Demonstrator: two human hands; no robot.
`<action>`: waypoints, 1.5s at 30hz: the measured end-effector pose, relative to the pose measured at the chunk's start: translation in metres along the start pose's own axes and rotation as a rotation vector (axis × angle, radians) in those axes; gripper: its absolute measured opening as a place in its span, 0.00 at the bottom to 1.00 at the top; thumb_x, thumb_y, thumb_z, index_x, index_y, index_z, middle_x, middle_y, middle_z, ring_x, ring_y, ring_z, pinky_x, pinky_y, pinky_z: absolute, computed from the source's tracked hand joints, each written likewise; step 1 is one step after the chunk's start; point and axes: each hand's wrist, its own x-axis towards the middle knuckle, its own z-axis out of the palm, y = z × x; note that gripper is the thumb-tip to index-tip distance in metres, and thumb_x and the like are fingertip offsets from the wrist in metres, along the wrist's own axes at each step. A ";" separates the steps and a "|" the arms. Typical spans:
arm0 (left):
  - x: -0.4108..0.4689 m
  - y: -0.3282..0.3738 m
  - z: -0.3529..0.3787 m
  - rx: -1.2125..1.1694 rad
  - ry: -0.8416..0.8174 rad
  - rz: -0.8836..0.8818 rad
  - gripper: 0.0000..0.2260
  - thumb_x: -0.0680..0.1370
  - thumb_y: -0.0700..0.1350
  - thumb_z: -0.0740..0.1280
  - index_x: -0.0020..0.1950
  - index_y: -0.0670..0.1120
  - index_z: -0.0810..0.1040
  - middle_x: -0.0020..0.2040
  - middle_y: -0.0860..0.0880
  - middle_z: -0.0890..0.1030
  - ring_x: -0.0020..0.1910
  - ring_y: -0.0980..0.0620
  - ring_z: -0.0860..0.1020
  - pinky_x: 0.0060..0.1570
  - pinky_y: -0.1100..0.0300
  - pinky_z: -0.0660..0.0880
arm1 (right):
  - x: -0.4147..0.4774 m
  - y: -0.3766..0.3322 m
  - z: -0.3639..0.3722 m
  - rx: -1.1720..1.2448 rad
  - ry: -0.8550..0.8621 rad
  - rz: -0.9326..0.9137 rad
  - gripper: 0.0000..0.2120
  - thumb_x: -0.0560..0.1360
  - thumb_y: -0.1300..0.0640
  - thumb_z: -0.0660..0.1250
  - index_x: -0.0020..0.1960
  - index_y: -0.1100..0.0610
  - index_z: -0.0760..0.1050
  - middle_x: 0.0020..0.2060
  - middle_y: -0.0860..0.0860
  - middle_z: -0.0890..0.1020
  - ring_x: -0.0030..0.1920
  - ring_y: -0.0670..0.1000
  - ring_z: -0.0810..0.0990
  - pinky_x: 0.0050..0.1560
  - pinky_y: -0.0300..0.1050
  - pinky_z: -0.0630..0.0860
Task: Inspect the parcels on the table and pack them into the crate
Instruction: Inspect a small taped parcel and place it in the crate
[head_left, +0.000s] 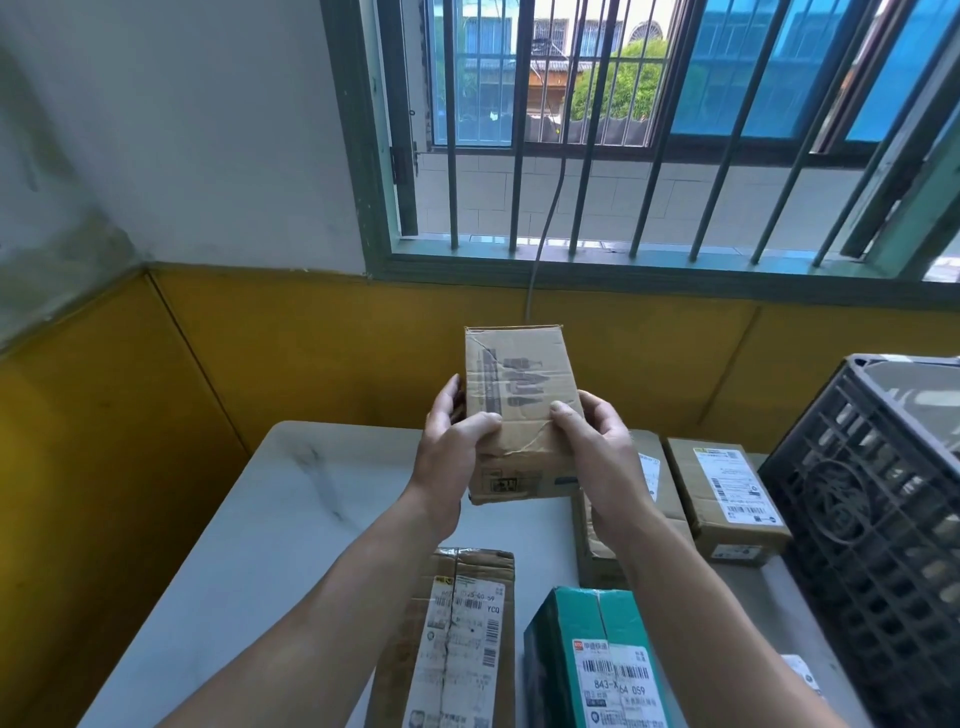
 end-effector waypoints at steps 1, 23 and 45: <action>0.000 0.000 0.000 0.005 0.010 0.006 0.25 0.82 0.46 0.67 0.77 0.57 0.64 0.66 0.51 0.78 0.62 0.48 0.79 0.51 0.57 0.82 | 0.000 0.000 0.001 -0.001 -0.003 0.003 0.21 0.81 0.50 0.66 0.73 0.49 0.67 0.58 0.48 0.82 0.53 0.47 0.82 0.35 0.33 0.78; 0.001 -0.001 0.001 0.083 0.075 0.046 0.18 0.82 0.49 0.68 0.69 0.61 0.67 0.68 0.49 0.74 0.64 0.48 0.76 0.55 0.51 0.79 | 0.003 0.004 0.000 -0.030 0.088 -0.089 0.14 0.77 0.49 0.72 0.60 0.44 0.73 0.52 0.44 0.83 0.51 0.46 0.82 0.42 0.40 0.79; -0.001 0.000 0.006 0.080 0.081 0.060 0.14 0.83 0.53 0.65 0.67 0.56 0.68 0.59 0.51 0.81 0.55 0.54 0.80 0.44 0.62 0.76 | 0.003 0.001 0.000 -0.049 0.131 -0.158 0.09 0.80 0.50 0.69 0.58 0.42 0.74 0.51 0.42 0.83 0.52 0.44 0.83 0.50 0.44 0.81</action>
